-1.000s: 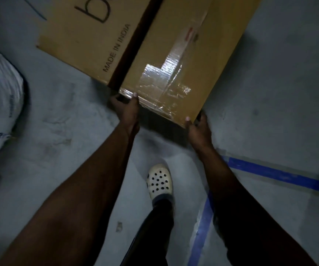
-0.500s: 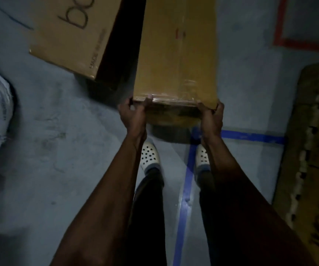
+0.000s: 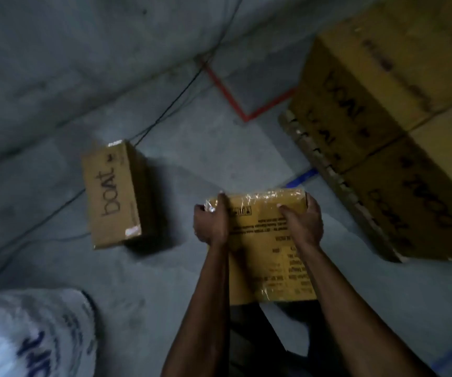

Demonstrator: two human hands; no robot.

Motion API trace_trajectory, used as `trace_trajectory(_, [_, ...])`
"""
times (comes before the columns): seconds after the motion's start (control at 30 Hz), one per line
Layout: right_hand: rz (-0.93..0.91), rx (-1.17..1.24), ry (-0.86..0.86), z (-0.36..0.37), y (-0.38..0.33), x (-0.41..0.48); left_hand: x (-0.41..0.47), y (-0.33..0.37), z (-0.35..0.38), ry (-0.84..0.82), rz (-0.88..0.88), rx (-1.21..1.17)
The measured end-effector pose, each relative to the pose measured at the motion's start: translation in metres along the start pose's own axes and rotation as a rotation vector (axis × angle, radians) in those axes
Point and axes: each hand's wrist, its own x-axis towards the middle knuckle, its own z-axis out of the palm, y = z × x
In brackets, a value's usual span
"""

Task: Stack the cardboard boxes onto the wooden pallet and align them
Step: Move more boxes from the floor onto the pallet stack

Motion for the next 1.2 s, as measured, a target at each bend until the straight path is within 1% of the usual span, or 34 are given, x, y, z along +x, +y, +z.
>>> trace_trajectory(0.13, [0.053,0.057,0.148,-0.118,0.033,-0.011,-0.113,0.014,0.040,-0.096,0.185,0.213])
trace_trajectory(0.23, [0.086,0.126,0.254,-0.205,0.073,-0.014,-0.203,0.022,0.077,-0.192,0.402,0.302])
trace_trajectory(0.3, [0.102,0.186,0.319,-0.260,0.106,-0.018,-0.258,0.018,0.103,-0.228,0.550,0.385])
trace_trajectory(0.37, [0.134,0.234,0.409,-0.316,0.144,-0.023,-0.318,0.010,0.131,-0.279,0.681,0.414])
trace_trajectory(0.47, [0.180,0.258,0.536,-0.398,0.188,-0.032,-0.404,-0.002,0.172,-0.378,0.823,0.436])
trace_trajectory(0.6, [0.267,0.299,0.729,-0.502,0.232,-0.047,-0.504,-0.018,0.234,-0.509,0.881,0.504])
trace_trajectory(0.67, [0.318,0.323,0.813,-0.547,0.252,-0.057,-0.547,-0.028,0.261,-0.556,0.944,0.545])
trace_trajectory(0.8, [0.388,0.332,0.977,-0.628,0.279,-0.064,-0.625,-0.043,0.311,-0.734,1.031,0.589])
trace_trajectory(0.87, [0.432,0.304,1.042,-0.666,0.289,-0.058,-0.660,-0.046,0.340,-0.810,1.037,0.602])
trace_trajectory(1.0, [0.482,0.280,1.107,-0.737,0.310,-0.032,-0.721,-0.047,0.410,-0.896,1.059,0.602])
trace_trajectory(1.13, [0.487,0.307,1.151,-0.801,0.328,0.015,-0.777,-0.032,0.480,-0.928,1.104,0.587])
trace_trajectory(1.2, [0.486,0.325,1.152,-0.832,0.331,0.040,-0.801,-0.020,0.507,-0.915,1.127,0.584])
